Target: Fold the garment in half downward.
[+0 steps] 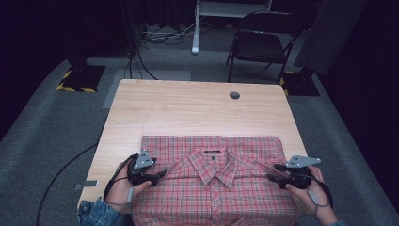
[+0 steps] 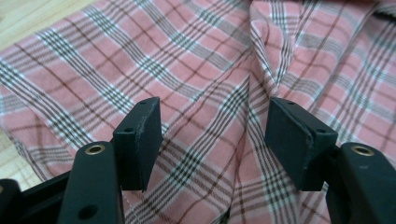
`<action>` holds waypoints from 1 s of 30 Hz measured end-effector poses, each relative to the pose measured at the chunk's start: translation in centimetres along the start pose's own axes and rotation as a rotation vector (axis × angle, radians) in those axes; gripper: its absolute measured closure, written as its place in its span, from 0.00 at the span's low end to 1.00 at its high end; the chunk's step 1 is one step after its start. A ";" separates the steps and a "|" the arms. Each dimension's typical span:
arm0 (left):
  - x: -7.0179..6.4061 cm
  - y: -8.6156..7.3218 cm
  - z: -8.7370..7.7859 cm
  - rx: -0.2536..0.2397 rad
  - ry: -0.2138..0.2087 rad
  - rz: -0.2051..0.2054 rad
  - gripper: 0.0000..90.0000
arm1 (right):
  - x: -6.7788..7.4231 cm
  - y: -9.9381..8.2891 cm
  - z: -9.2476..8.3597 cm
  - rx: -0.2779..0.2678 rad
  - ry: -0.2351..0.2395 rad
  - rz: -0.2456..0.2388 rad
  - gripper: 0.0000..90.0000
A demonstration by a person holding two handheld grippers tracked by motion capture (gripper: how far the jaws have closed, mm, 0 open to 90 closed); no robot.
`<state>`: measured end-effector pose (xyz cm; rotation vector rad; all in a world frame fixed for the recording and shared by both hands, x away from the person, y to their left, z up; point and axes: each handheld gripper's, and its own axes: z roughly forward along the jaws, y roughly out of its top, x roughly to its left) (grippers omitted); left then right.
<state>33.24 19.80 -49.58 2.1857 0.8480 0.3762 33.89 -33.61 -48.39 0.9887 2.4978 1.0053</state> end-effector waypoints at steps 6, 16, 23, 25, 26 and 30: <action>0.6 -0.2 0.8 -0.015 -0.022 -0.055 0.43 | -0.2 0.1 1.0 0.014 -0.054 0.014 0.59; 3.7 1.9 3.0 -0.016 -0.008 -0.061 0.45 | -2.4 1.9 2.8 0.011 -0.097 0.052 0.59; 5.7 3.3 4.6 -0.016 -0.005 -0.067 0.45 | -4.9 3.7 4.3 0.029 -0.107 0.064 0.59; 6.3 3.7 5.0 -0.014 -0.003 -0.068 0.45 | -5.6 4.2 4.7 0.032 -0.109 0.068 0.59; 6.7 3.9 5.2 -0.017 -0.003 -0.070 0.45 | -5.9 4.5 5.0 0.032 -0.111 0.069 0.59; 8.1 4.7 6.1 -0.014 0.003 -0.073 0.45 | -7.3 5.6 6.0 0.030 -0.119 0.083 0.59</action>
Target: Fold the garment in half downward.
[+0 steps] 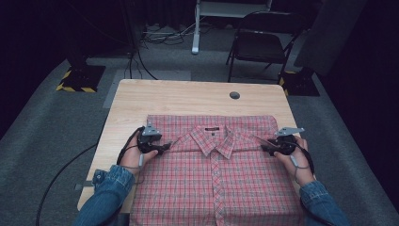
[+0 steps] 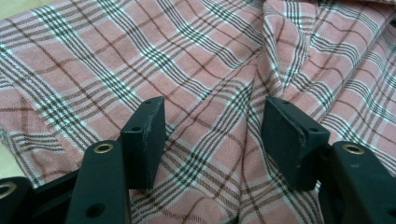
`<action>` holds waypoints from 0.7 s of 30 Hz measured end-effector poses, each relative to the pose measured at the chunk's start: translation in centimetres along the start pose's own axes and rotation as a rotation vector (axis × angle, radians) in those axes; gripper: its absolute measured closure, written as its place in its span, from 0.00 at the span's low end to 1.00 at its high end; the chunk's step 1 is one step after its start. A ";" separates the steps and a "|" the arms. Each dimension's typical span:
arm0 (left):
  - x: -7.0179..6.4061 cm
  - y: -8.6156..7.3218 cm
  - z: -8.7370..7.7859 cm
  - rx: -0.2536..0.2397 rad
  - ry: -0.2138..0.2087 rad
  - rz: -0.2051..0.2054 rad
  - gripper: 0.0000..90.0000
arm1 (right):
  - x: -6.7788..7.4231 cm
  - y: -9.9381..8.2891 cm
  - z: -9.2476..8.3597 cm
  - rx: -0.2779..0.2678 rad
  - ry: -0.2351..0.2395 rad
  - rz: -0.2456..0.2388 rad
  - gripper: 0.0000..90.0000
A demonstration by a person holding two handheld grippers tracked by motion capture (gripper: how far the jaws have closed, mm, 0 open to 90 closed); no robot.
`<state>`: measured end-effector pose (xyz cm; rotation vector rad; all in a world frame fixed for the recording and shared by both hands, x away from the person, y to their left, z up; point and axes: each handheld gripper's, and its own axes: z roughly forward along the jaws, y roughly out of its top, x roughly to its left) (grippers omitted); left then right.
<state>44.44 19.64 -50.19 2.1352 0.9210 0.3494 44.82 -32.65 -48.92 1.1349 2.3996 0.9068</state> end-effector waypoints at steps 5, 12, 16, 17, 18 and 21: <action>1.8 1.2 1.1 -0.015 -0.014 -0.044 0.45 | -1.5 1.5 1.2 0.009 0.030 0.032 0.52; 1.1 1.5 -1.3 -0.074 -0.024 -0.027 0.44 | -3.1 2.3 -2.7 -0.114 0.076 0.035 0.51; 0.0 0.5 -2.0 -0.016 -0.029 0.049 0.43 | -2.4 1.3 -2.7 0.014 0.055 -0.121 0.53; -0.2 0.2 -1.9 0.004 -0.026 0.067 0.43 | -2.2 1.0 -2.3 0.035 0.064 -0.150 0.55; -0.3 0.0 -1.7 0.020 -0.021 0.088 0.43 | -2.0 0.8 -1.9 0.049 0.066 -0.172 0.57; -0.1 -0.5 -1.0 0.044 -0.011 0.119 0.46 | -1.9 0.5 -0.7 0.073 0.052 -0.200 0.69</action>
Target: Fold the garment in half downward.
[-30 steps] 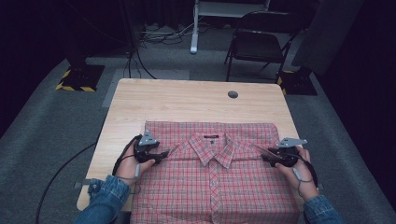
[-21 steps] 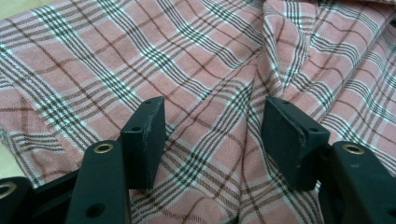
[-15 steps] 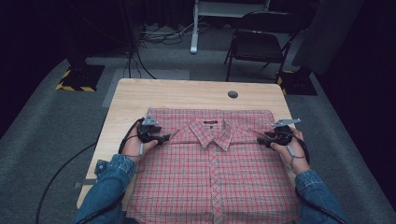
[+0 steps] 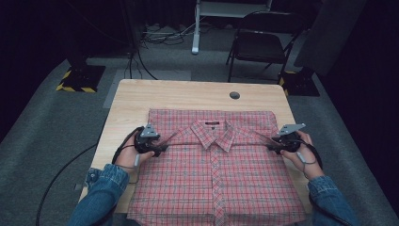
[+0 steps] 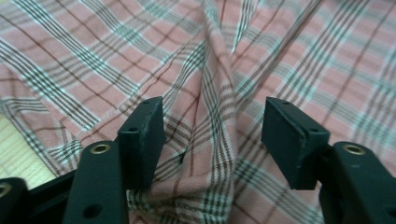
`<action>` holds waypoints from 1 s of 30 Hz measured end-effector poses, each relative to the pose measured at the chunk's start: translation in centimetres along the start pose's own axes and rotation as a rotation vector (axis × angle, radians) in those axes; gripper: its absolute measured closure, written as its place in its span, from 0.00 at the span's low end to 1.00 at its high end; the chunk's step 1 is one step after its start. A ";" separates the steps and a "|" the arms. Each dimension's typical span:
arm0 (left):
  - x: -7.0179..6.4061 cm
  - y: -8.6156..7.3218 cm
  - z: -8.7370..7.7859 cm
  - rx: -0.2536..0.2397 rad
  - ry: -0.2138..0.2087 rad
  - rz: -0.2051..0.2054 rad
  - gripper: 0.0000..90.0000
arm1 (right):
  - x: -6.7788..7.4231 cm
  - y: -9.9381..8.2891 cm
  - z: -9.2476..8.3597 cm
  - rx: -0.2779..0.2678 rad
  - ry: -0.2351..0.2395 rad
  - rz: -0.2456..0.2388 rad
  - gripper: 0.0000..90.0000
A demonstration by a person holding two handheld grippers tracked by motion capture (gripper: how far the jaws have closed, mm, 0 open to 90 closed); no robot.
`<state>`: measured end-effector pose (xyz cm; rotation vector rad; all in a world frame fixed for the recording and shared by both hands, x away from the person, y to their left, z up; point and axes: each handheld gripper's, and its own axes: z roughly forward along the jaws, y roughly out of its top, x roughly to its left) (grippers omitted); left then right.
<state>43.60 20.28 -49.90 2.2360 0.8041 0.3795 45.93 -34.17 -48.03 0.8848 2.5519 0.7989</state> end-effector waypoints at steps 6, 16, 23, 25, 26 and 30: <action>0.9 0.9 0.7 0.008 0.056 -0.001 0.77 | -0.7 0.9 0.9 0.006 -0.019 0.014 0.95; 3.4 2.9 1.7 0.023 0.106 -0.017 0.92 | -1.8 3.2 2.5 0.028 -0.068 0.065 0.97; 3.7 4.8 -0.4 -0.020 0.123 0.008 0.93 | -2.4 5.0 0.4 -0.033 -0.091 0.071 0.98; 3.5 5.3 -1.2 -0.033 0.131 0.015 0.93 | -2.2 5.6 -0.5 -0.050 -0.097 0.063 0.98; 3.4 5.5 -1.7 -0.045 0.135 0.020 0.93 | -2.0 6.0 -1.0 -0.058 -0.100 0.053 0.98; 2.7 6.2 -4.4 -0.111 0.137 0.016 0.94 | -1.2 6.9 -3.2 -0.103 -0.100 0.038 0.98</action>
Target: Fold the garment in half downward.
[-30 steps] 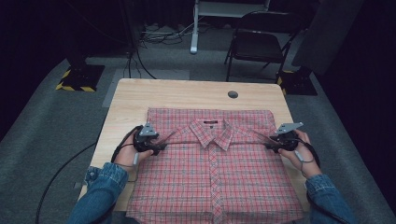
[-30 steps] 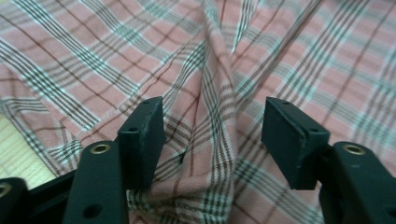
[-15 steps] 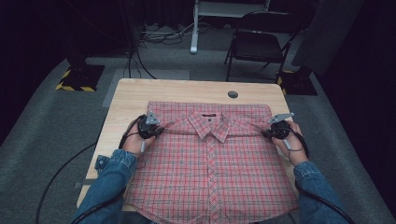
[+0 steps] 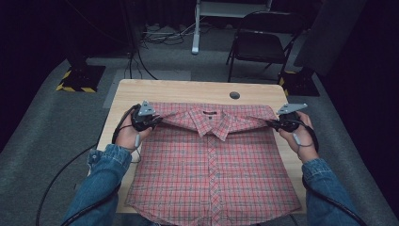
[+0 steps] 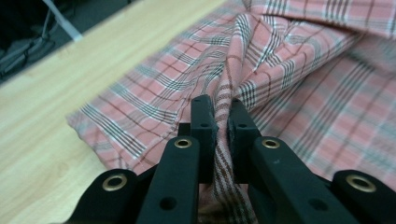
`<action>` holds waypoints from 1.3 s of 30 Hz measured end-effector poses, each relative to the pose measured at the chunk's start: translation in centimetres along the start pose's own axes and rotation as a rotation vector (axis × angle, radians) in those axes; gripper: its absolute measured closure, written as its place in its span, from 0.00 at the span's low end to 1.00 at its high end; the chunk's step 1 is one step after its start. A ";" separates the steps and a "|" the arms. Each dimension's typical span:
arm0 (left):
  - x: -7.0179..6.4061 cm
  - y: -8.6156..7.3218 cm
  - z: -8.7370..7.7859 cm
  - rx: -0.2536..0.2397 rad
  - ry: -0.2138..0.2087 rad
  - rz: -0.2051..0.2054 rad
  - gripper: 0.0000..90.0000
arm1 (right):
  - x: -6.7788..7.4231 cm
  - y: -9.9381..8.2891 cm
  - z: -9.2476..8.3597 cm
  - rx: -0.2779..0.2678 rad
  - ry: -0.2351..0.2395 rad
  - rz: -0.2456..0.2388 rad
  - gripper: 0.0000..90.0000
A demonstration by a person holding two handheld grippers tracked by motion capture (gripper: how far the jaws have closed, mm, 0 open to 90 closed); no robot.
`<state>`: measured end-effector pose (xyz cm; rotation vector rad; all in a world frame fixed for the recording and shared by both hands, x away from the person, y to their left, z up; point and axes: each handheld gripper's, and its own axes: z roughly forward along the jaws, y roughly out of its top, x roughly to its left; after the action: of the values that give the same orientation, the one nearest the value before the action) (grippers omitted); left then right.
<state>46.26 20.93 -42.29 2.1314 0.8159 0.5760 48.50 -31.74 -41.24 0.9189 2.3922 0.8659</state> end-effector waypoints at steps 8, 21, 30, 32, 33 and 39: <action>-3.2 -0.1 -8.5 -0.071 -0.046 0.054 0.94 | 2.5 0.2 -6.6 -0.096 0.044 -0.022 0.98; -10.8 -11.7 -7.6 0.166 -0.229 0.006 0.94 | 11.0 -12.4 -5.1 0.085 0.244 -0.023 0.98; -9.8 -10.6 -4.9 0.169 -0.159 0.033 0.94 | 9.4 -12.4 -3.8 0.042 0.213 0.035 0.98; -9.2 -10.2 -4.1 0.166 -0.148 0.032 0.94 | 8.7 -11.8 -3.2 0.045 0.202 0.042 0.98; -8.8 -10.0 -3.7 0.166 -0.144 0.031 0.94 | 8.3 -11.6 -2.8 0.044 0.194 0.046 0.98; -6.4 -9.0 -1.5 0.147 -0.132 0.001 0.93 | 6.3 -10.1 -0.9 0.042 0.170 0.071 0.98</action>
<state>37.63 21.64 -49.29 2.2766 0.8044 0.3816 39.21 -33.52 -48.59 0.9873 2.5439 0.9587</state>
